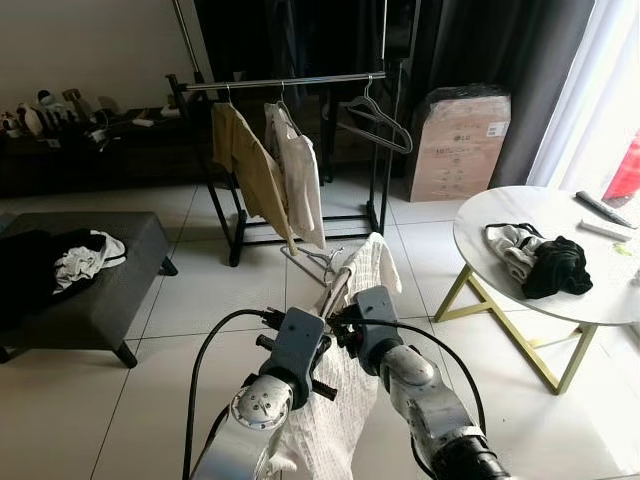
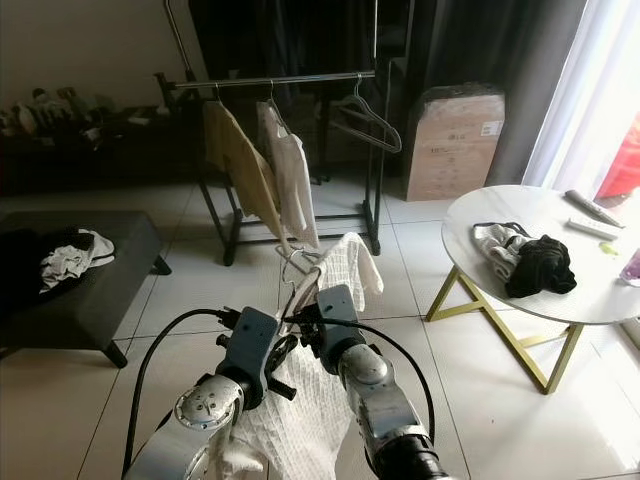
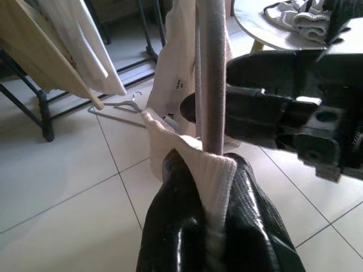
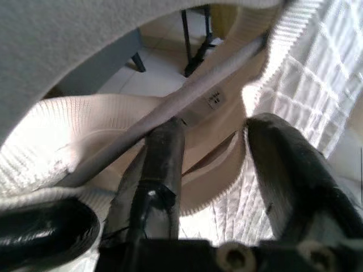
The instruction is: Hang hanger
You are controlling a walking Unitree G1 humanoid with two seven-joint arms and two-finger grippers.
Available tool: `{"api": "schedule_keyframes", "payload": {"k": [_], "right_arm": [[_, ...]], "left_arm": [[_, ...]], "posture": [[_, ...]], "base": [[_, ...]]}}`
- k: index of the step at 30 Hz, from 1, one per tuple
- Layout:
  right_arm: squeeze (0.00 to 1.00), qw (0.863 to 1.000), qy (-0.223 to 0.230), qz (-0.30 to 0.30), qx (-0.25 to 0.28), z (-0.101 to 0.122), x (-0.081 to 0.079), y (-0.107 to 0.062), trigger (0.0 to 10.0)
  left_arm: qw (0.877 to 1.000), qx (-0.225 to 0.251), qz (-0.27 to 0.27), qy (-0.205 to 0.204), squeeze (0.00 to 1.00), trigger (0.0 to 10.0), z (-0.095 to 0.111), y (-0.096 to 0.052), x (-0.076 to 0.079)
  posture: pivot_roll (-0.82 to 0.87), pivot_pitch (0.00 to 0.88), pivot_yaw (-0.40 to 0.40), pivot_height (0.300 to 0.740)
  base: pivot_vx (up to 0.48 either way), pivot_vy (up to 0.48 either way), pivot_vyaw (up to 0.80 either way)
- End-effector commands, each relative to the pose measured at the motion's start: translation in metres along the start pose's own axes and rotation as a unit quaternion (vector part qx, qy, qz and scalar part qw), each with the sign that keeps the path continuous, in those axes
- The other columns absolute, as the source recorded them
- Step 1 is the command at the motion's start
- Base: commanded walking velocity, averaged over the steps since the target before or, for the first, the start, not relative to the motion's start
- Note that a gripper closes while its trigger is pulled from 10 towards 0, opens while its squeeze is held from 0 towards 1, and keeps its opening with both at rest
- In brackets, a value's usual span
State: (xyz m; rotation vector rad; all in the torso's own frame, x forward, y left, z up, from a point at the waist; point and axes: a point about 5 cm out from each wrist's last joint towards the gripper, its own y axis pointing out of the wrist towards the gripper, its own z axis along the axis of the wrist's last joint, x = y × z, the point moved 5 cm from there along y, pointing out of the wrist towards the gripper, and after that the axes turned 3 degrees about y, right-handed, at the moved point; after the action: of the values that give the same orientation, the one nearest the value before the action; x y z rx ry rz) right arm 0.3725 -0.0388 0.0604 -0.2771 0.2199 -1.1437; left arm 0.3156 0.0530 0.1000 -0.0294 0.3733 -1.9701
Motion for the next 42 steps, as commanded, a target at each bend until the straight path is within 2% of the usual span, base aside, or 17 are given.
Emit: {"api": "schedule_keyframes", "payload": {"k": [1,5,7,11,14,20,29,36,42], "right_arm": [[0.00,1.000,0.000,-0.019,0.021,0.013,0.003,0.003,10.0],[0.00,0.998,-0.018,-0.054,0.001,0.008,0.015,0.004,10.0],[0.00,0.997,-0.005,-0.075,-0.008,0.004,0.023,0.004,10.0],[0.00,0.996,-0.005,-0.092,-0.014,0.001,0.029,0.003,10.0],[0.00,0.994,0.027,-0.109,-0.003,0.004,0.033,0.004,10.0],[0.00,0.991,0.030,-0.131,0.000,0.009,0.038,0.006,10.0],[0.00,0.989,0.062,-0.127,0.041,0.027,0.035,0.009,10.0],[0.00,0.981,0.064,-0.177,0.054,0.034,0.053,0.008,10.0],[0.00,0.975,0.072,-0.200,0.062,0.038,0.062,0.006,10.0]], "left_arm": [[0.999,0.034,-0.005,0.009,0.00,10.0,0.018,-0.001,0.001],[0.999,0.035,-0.006,0.013,0.00,10.0,0.018,-0.001,0.002],[0.999,0.035,-0.007,0.015,0.00,10.0,0.019,-0.001,0.002],[0.999,0.034,-0.007,0.016,0.00,10.0,0.018,-0.002,0.003],[0.999,0.035,-0.009,0.020,0.00,10.0,0.019,-0.002,0.004],[0.999,0.036,-0.011,0.023,0.00,10.0,0.020,-0.002,0.005],[0.999,0.036,-0.014,0.025,0.00,10.0,0.019,-0.003,0.007],[0.999,0.036,-0.024,0.032,0.00,10.0,0.020,-0.004,0.010],[0.998,0.032,-0.042,0.038,0.00,10.0,0.018,-0.006,0.016]], "posture": [[0.00,0.038,0.029,0.740],[0.00,0.038,0.028,0.740],[0.00,0.039,0.028,0.740],[0.00,0.039,0.027,0.740],[0.01,0.040,0.025,0.740],[0.01,0.042,0.025,0.740],[0.01,0.044,0.024,0.740],[0.02,0.044,0.023,0.740],[0.02,0.043,0.025,0.740]], "base": [[0.000,0.000,0.00],[0.000,0.000,0.00],[0.000,0.000,0.00],[0.000,0.000,0.00],[0.000,0.000,0.00],[0.000,0.000,0.00],[0.000,0.000,0.00],[0.000,0.000,0.00],[0.000,0.000,0.00]]}}
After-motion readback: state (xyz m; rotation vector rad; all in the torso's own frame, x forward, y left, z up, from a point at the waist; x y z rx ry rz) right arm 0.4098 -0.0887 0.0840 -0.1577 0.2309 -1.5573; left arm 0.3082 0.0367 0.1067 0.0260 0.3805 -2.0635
